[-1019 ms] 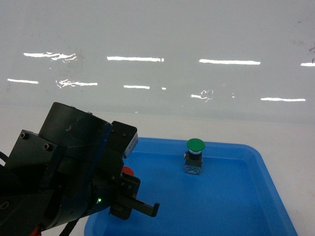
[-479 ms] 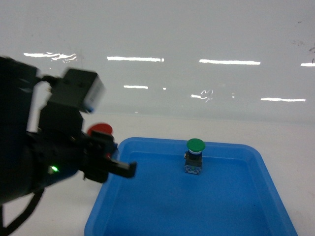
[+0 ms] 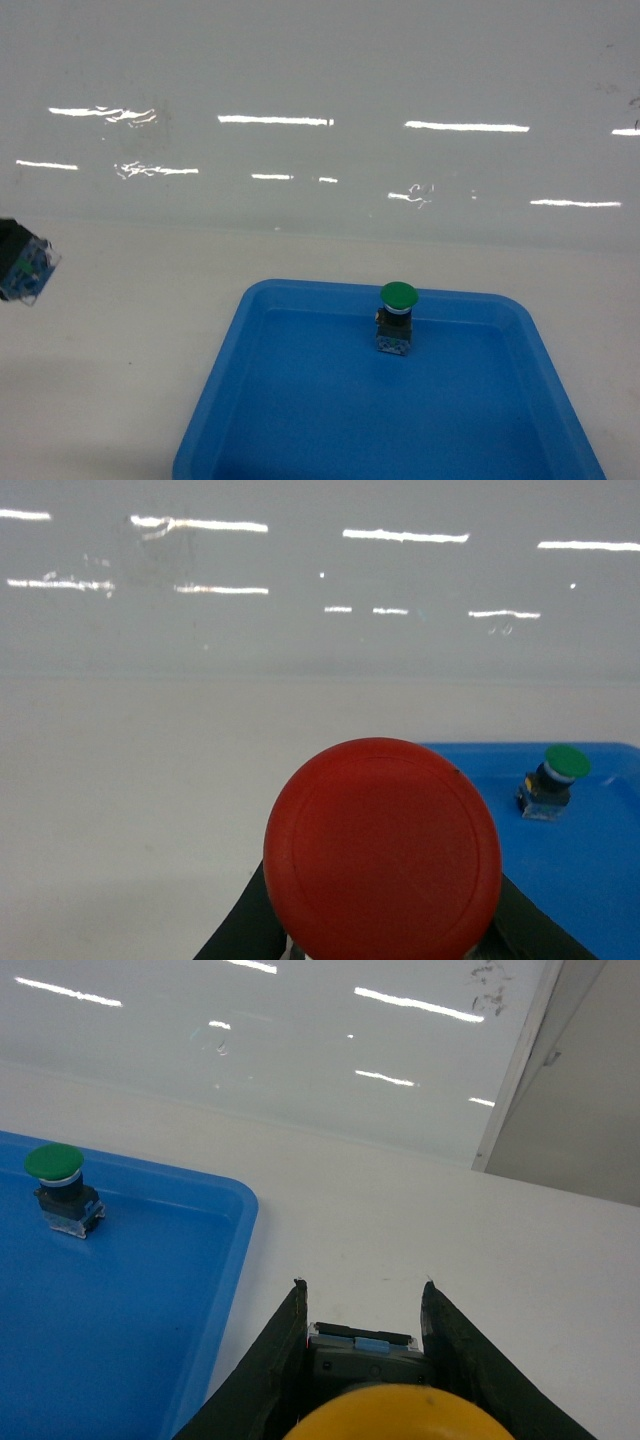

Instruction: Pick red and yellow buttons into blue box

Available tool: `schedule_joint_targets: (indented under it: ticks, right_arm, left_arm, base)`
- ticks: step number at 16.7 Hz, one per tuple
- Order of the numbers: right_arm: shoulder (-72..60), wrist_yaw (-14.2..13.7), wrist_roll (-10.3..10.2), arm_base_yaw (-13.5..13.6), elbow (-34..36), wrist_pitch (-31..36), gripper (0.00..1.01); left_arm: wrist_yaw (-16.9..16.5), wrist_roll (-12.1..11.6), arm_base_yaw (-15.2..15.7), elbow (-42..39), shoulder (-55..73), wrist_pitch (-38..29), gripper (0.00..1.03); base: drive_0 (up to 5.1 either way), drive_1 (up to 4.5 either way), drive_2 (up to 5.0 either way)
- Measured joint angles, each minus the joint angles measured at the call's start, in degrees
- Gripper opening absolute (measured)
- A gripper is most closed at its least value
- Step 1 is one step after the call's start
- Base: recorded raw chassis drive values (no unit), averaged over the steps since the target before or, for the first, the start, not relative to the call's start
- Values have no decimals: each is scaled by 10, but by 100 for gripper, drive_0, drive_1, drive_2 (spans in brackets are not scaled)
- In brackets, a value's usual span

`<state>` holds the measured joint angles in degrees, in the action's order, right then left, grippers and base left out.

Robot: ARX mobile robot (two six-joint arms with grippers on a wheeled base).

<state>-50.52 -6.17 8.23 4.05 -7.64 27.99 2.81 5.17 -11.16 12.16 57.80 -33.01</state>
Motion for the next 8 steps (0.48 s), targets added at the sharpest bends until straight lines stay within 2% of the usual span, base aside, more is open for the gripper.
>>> schedule_joint_targets:
  ticks: [1,3,5,8]
  right_arm:
    - [0,0,0,0,0,0,30]
    - [0,0,0,0,0,0,30]
    - [0,0,0,0,0,-1,30]
    - [0,0,0,0,0,1,30]
  left_arm:
    - [17,-13,-7,-1,-14,-18,25]
    - [21,-26,-8,-2,-16,-14,25]
    - [21,-27,-8,-2,-14,-15,25]
    - [23,-27,-7,-2,-14,-14,25]
  base:
    - [0,0,0]
    - [0,0,0]
    - [-257,-220,510]
    - [4,-396,403]
